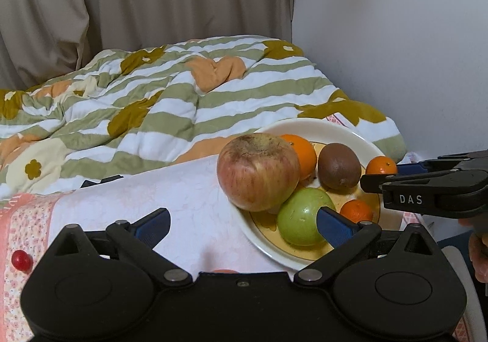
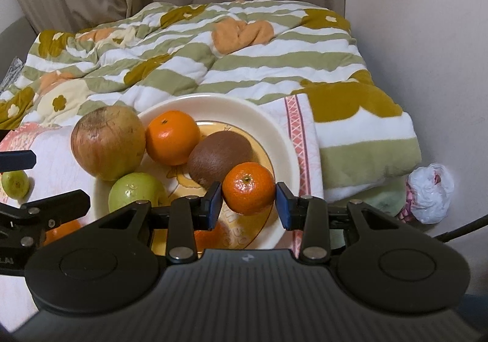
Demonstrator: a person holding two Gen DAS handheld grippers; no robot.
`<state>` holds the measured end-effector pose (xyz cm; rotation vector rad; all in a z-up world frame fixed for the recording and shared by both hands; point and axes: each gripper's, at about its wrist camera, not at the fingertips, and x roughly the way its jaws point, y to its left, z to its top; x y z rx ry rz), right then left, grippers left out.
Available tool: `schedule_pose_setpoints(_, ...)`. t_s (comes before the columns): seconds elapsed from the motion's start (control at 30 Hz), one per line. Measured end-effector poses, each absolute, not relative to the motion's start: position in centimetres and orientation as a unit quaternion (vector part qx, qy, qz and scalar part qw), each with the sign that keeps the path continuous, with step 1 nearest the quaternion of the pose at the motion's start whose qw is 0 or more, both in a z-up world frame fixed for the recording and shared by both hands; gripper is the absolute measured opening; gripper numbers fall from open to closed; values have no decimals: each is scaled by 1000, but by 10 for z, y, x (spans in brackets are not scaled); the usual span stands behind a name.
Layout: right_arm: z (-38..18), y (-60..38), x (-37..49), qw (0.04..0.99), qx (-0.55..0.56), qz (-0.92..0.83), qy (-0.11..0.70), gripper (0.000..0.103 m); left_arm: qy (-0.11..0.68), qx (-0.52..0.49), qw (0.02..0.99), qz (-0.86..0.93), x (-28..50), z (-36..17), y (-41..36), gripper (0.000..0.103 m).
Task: Organize fruits
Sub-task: 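Carry the wrinkled apple into the bowl and open the left tool while the right carries the tangerine, then lower the tangerine into the bowl and open the right tool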
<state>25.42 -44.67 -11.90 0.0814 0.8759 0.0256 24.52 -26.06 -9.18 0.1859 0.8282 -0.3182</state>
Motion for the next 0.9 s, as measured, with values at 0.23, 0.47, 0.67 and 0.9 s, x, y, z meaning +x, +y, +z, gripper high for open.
schedule_pose_setpoints(0.23, -109, -442, 239, 922, 19, 4, 388, 103, 399, 79, 901, -151, 236, -89, -253, 103)
schedule_pose_setpoints(0.47, -97, -445, 226, 923, 26, 0, 384, 103, 390, 83, 906, -142, 218, -81, -247, 103)
schedule_pose_setpoints(0.67, -78, -443, 205, 928, 26, 2, 371, 103, 368, 70, 917, -133, 198, -63, -238, 103)
schedule_pose_setpoints(0.9, -51, -433, 173, 936, 11, 11, 352, 103, 338, 53, 933, -113, 167, -37, -221, 103)
